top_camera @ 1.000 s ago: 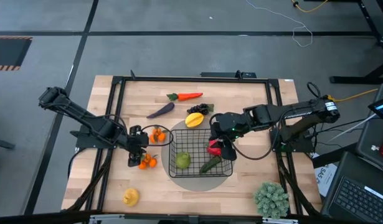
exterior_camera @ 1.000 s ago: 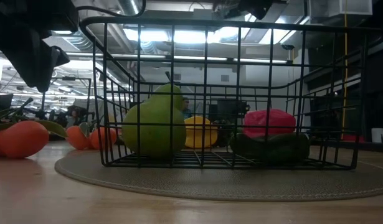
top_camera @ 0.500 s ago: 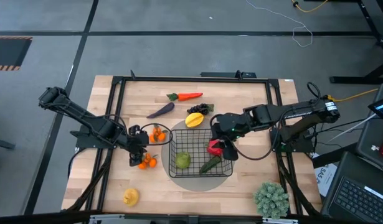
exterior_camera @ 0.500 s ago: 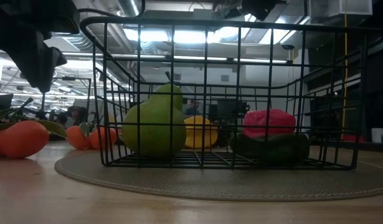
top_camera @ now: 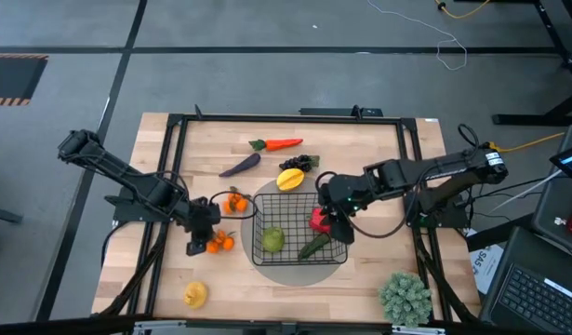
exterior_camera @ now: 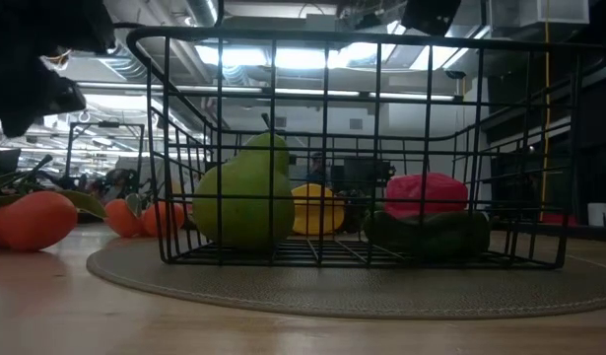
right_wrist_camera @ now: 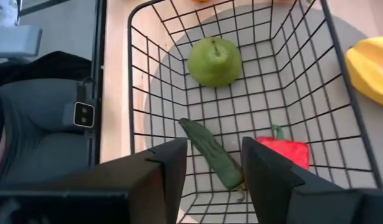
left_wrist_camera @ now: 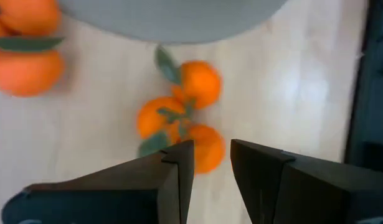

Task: Build produce basket
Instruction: Put the yellow pear into the black wire basket

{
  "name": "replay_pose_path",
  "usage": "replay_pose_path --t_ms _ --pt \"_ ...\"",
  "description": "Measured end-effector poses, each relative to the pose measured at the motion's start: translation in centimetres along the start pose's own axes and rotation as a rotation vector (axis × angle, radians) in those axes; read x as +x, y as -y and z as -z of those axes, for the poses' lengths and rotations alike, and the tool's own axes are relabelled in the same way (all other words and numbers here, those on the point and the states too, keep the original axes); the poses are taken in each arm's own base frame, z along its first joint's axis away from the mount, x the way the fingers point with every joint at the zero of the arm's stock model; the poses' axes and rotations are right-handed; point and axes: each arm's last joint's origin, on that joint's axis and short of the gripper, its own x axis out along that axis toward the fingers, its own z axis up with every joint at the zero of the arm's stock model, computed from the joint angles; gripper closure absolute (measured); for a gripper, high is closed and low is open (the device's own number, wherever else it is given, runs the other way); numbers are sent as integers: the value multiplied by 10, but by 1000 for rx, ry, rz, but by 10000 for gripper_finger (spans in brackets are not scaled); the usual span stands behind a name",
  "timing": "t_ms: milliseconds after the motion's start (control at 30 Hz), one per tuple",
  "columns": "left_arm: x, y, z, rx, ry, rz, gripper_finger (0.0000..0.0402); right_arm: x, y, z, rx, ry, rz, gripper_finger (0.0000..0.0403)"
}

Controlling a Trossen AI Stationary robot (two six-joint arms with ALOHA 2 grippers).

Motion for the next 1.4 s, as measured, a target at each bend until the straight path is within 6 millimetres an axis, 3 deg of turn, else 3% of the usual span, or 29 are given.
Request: replay_pose_path --t_ms 233,433,633,867,1200,1400 --pt "-10 33 5 103 -23 237 308 1 -11 4 57 48 82 261" --pt "-20 66 28 172 -60 390 308 1 -22 9 138 82 128 261" --pt "-25 76 55 173 -81 340 308 1 -34 16 210 116 155 261" --pt "-26 85 73 243 32 276 308 1 -46 22 263 160 183 261" --pt "11 99 93 326 -50 182 308 0 -59 23 374 238 139 261" --pt "18 100 98 343 -72 161 308 -1 -67 22 378 271 88 261"
